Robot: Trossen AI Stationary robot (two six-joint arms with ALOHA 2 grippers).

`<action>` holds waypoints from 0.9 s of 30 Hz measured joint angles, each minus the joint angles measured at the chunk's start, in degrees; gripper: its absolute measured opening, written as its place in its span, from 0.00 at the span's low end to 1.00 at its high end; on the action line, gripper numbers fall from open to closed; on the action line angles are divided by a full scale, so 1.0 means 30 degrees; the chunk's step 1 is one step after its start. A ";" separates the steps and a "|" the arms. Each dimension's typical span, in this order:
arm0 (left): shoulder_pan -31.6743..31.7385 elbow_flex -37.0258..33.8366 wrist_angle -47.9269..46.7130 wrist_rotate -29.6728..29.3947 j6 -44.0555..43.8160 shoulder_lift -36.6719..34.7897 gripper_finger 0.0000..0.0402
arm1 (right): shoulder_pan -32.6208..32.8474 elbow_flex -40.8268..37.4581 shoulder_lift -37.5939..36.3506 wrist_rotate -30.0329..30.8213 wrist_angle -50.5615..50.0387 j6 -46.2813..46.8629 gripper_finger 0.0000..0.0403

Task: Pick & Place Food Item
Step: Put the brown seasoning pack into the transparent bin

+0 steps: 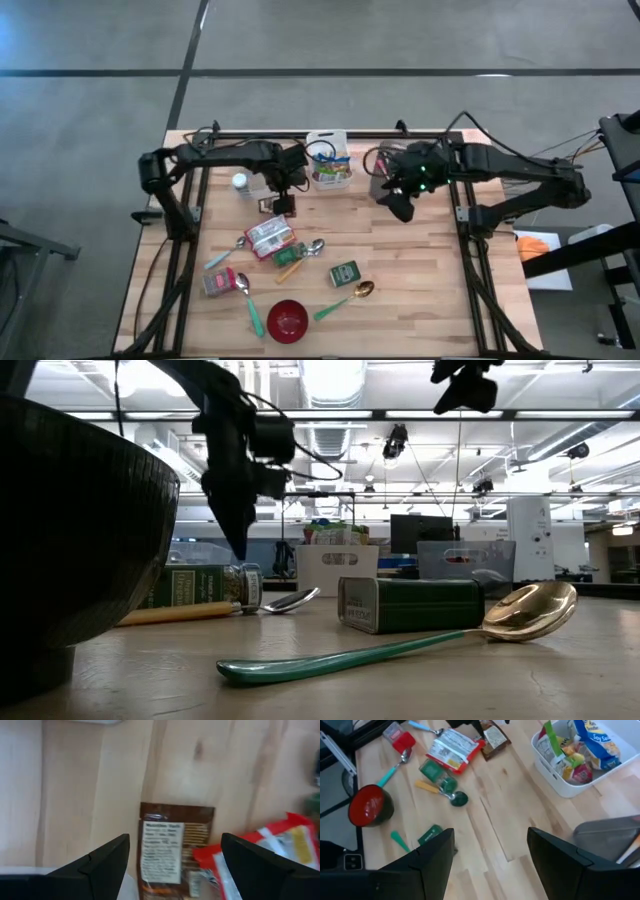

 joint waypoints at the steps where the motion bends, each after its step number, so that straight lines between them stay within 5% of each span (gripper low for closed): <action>1: 0.0117 0.0010 0.0034 0.0000 0.0194 0.0271 0.79 | 0.0299 -0.0073 -0.0057 0.0306 0.0010 0.0289 0.62; 27: 0.1582 0.0083 0.1156 0.2237 0.3035 0.3807 0.79 | 0.4779 -0.0361 -0.0107 0.3159 0.0093 0.2964 0.62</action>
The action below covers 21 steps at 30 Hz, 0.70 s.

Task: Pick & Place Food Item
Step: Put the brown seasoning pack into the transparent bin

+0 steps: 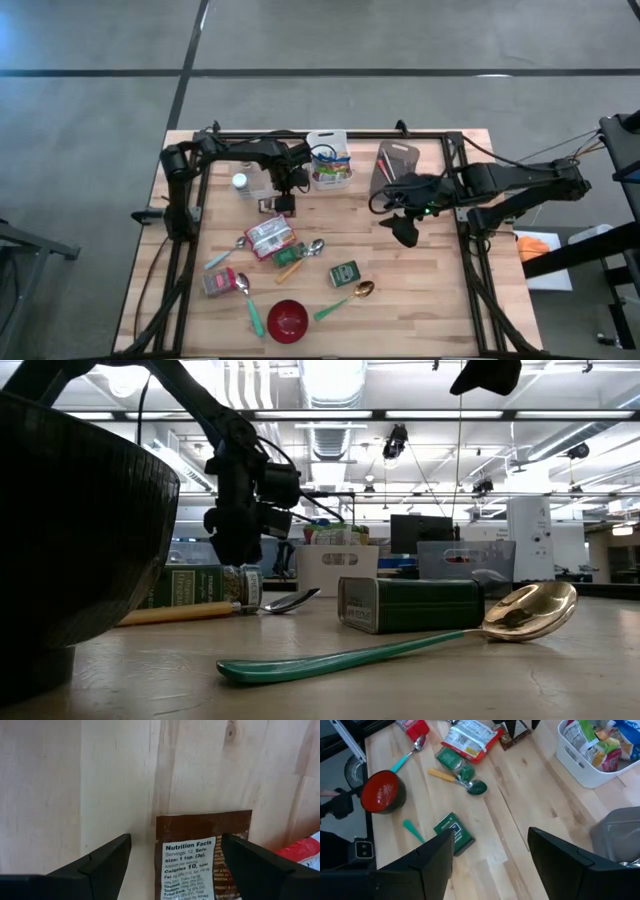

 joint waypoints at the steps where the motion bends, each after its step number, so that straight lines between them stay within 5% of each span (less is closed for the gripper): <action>1: -0.0003 -0.0010 0.0011 0.0048 0.0111 0.0002 0.79 | 0.0009 0.0001 0.0000 0.0012 0.0007 0.0000 0.62; 21: -0.0277 -0.0061 -0.0262 0.0828 -0.0692 0.0007 0.46 | 0.0002 0.0001 0.0000 0.0117 0.0000 0.0217 0.62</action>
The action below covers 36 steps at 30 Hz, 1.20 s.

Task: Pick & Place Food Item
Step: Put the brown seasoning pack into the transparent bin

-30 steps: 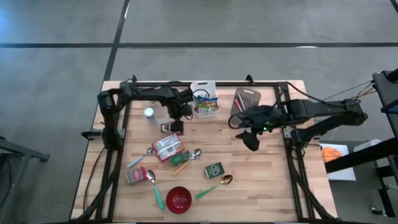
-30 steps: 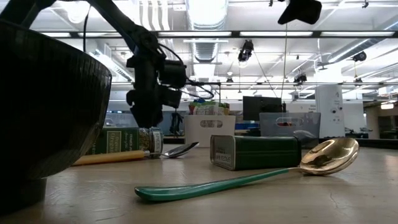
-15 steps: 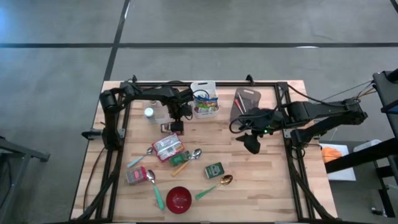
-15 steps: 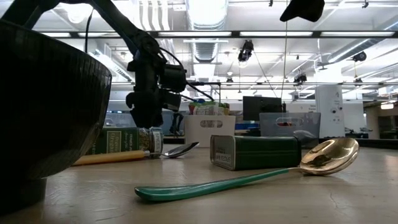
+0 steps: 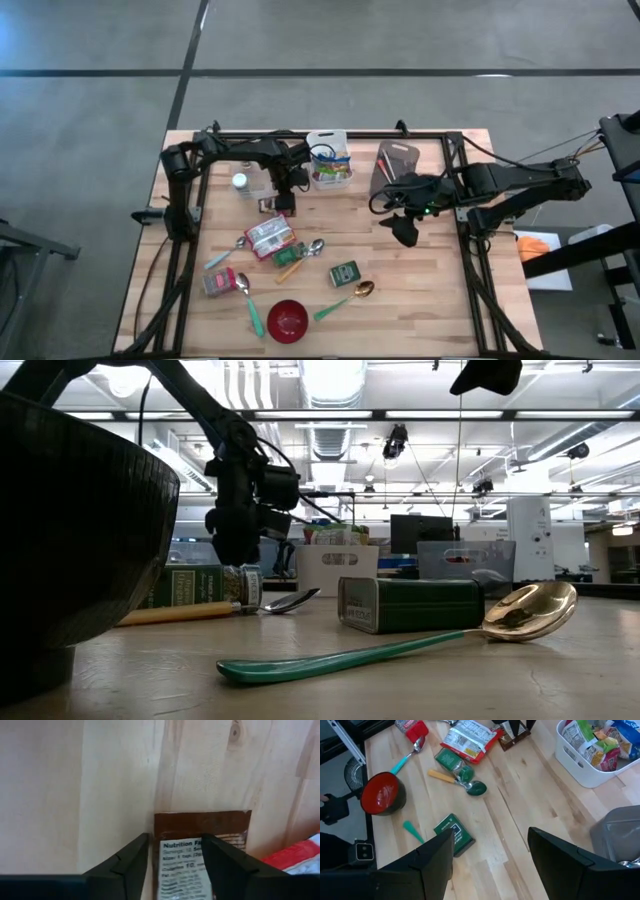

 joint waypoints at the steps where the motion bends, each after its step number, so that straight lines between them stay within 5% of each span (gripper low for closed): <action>1: -0.0071 0.0000 -0.0098 0.0062 -0.0240 0.0000 0.45 | 0.0000 0.0000 0.0000 0.0006 0.0000 0.0002 0.62; 9: -0.0432 -0.0108 -0.2537 0.3485 -0.0511 0.0058 0.44 | 0.0000 0.0000 0.0000 0.0006 -0.0006 -0.0027 0.62; 17: -0.0792 -0.0130 -0.2564 0.2997 0.1915 0.0058 0.44 | 0.0000 0.0000 0.0000 0.0013 -0.0001 -0.0086 0.62; 36: -0.0782 0.0420 -0.3320 0.1416 0.1102 -0.0015 0.44 | 0.0000 0.0000 0.0000 0.0010 -0.0002 -0.0078 0.62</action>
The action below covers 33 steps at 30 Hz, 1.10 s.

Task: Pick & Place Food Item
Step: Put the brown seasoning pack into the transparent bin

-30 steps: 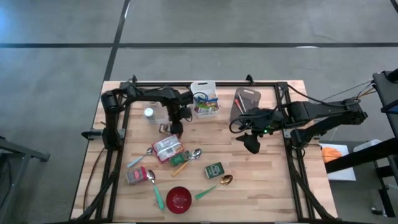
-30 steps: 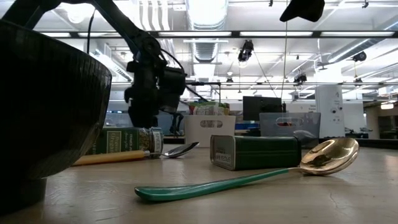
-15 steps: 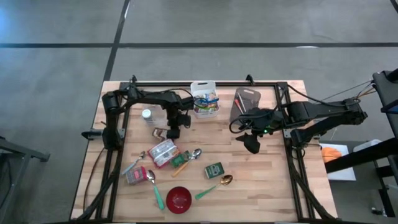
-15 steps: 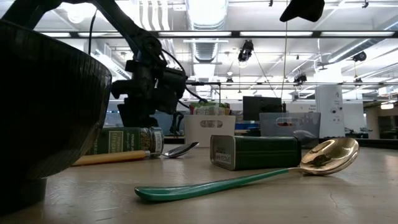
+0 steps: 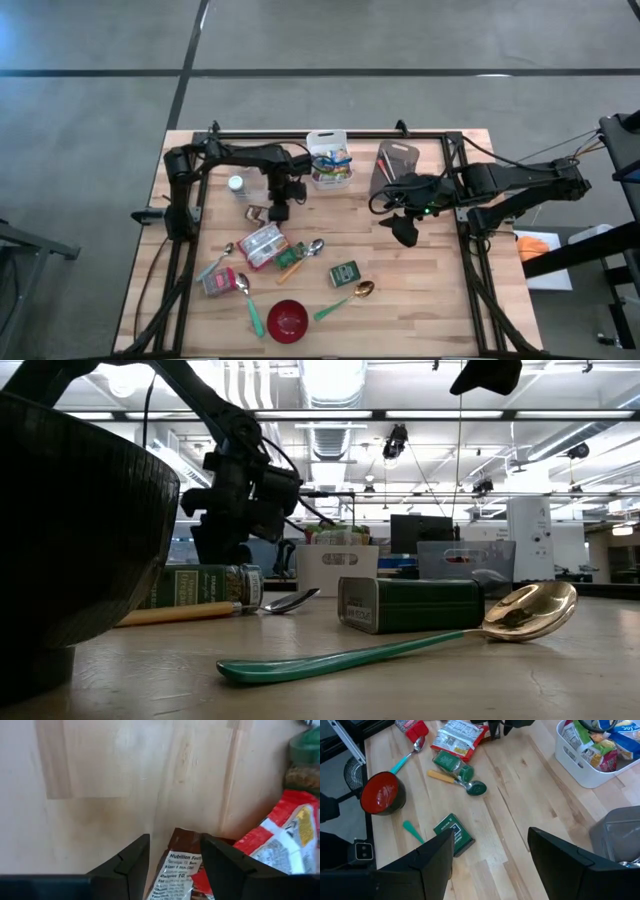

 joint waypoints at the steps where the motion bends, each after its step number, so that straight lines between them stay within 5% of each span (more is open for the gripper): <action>1: 0.0000 0.0176 -0.0199 0.0000 -0.0183 0.0000 0.44 | 0.0000 0.0000 0.0000 0.0000 0.0002 0.0000 0.62; 16: -0.0850 0.1623 -0.2934 -0.0067 -0.3604 -0.0982 0.44 | 0.0000 0.0000 0.0000 -0.0019 0.0001 0.0066 0.62; 22: -0.0800 0.1532 -0.2360 -0.0163 -0.7037 -0.1770 0.44 | 0.0000 0.0000 0.0000 -0.0044 -0.0006 0.0048 0.62; 33: -0.0797 0.1525 -0.2262 -0.0364 -0.7161 -0.1872 0.44 | 0.0000 0.0000 0.0000 -0.0062 -0.0013 -0.0015 0.62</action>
